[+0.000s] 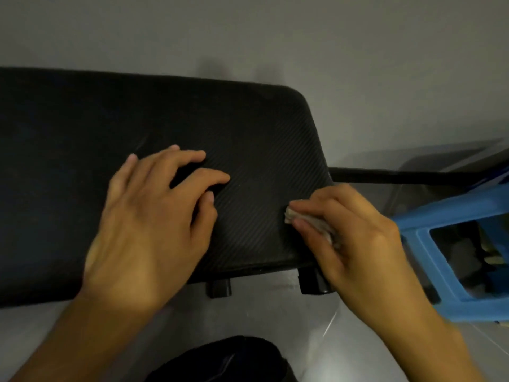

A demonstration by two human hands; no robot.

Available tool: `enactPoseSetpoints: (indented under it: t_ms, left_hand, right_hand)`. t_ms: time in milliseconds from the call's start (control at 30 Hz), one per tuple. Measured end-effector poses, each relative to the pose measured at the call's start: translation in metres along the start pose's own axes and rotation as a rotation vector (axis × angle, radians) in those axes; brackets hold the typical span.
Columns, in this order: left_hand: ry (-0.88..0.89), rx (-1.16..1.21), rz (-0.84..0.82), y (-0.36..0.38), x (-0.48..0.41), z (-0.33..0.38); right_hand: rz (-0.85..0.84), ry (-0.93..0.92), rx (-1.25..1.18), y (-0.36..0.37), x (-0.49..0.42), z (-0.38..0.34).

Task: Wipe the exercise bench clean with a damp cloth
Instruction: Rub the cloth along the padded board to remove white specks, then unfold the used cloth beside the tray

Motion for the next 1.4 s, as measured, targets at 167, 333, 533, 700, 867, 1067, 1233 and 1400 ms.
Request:
enactPoseSetpoints:
  t_ms: [167, 333, 533, 700, 867, 1067, 1233, 1400]
  left_hand:
    - [-0.015, -0.042, 0.051, -0.007, -0.003, 0.007]
    - [-0.079, -0.039, 0.005, -0.006, -0.005, 0.006]
    - [-0.387, 0.278, -0.193, -0.028, -0.03, 0.027]
    - [-0.712, 0.943, -0.562, -0.106, -0.075, 0.128]
    - [-0.627, 0.982, -0.518, -0.213, -0.137, 0.196]
    - [-0.597, 1.095, -0.541, -0.306, -0.181, 0.284]
    - [-0.504, 1.159, -0.49, -0.36, -0.189, 0.353]
    - [-0.5, 1.188, -0.508, -0.392, -0.189, 0.404]
  right_hand:
    - [0.061, 0.105, -0.048, -0.002, 0.006, 0.004]
    - [-0.016, 0.379, -0.194, -0.006, -0.008, 0.011]
    - [-0.074, 0.831, -0.455, -0.054, -0.039, -0.018]
    - [-0.052, 0.771, -0.491, -0.138, -0.094, -0.083]
    - [0.041, 0.809, -0.605, -0.251, -0.147, -0.143]
    - [0.098, 0.848, -0.723, -0.367, -0.195, -0.186]
    - [0.115, 0.834, -0.787, -0.441, -0.208, -0.209]
    - [0.188, 0.864, -0.908, -0.506, -0.204, -0.211]
Point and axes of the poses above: each hand's wrist, its own x-axis away from the middle knuckle, its own y-axis out of the palm, z = x × y, the point moved 9 cm from there along -x, towards the middle knuckle, and after that the axes turned 10 degrees about z, right-handed, at the moved point
